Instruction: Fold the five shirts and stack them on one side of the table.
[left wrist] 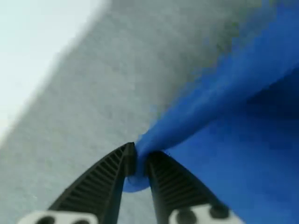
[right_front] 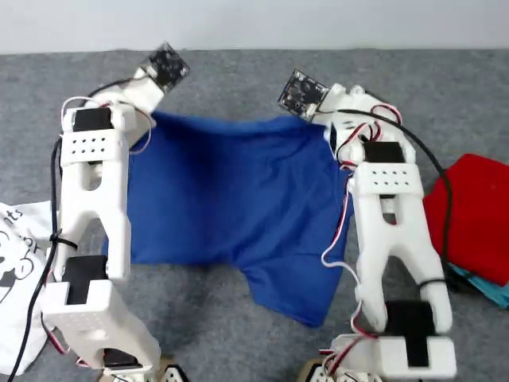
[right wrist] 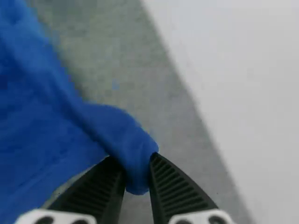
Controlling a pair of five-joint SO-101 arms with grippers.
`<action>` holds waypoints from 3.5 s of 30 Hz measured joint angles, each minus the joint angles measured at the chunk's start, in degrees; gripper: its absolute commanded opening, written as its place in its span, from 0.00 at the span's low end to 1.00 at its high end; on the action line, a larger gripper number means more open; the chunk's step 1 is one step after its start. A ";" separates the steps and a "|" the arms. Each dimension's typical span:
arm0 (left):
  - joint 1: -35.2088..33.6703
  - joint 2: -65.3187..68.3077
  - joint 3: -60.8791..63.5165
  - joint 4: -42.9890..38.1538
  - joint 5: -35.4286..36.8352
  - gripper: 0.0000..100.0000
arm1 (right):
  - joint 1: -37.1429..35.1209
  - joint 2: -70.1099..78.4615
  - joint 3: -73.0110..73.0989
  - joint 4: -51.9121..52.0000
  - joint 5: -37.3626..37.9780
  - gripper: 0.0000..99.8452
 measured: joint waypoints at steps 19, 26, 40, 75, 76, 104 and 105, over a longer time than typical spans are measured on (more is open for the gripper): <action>-3.96 0.53 -0.09 25.05 -8.62 0.02 | -6.95 -11.60 -0.09 57.76 -8.18 0.01; -4.13 0.53 0.70 25.76 -10.90 0.02 | -10.55 -11.69 5.98 59.16 -10.81 0.01; -7.47 0.53 -3.96 32.53 -11.69 0.15 | -9.05 -14.33 10.20 59.25 -16.79 0.30; 42.29 -11.78 11.78 25.85 20.84 0.15 | 28.75 -16.88 -11.25 59.34 -17.67 0.01; 44.48 -11.78 13.10 25.23 20.84 0.18 | 30.33 -16.88 -11.25 59.34 -17.67 0.01; 56.79 1.32 23.30 11.34 23.74 0.13 | 43.34 -16.88 -11.25 59.34 -17.67 0.01; 56.79 1.49 23.21 10.81 23.74 0.12 | 43.34 -16.88 -11.25 59.34 -17.67 0.01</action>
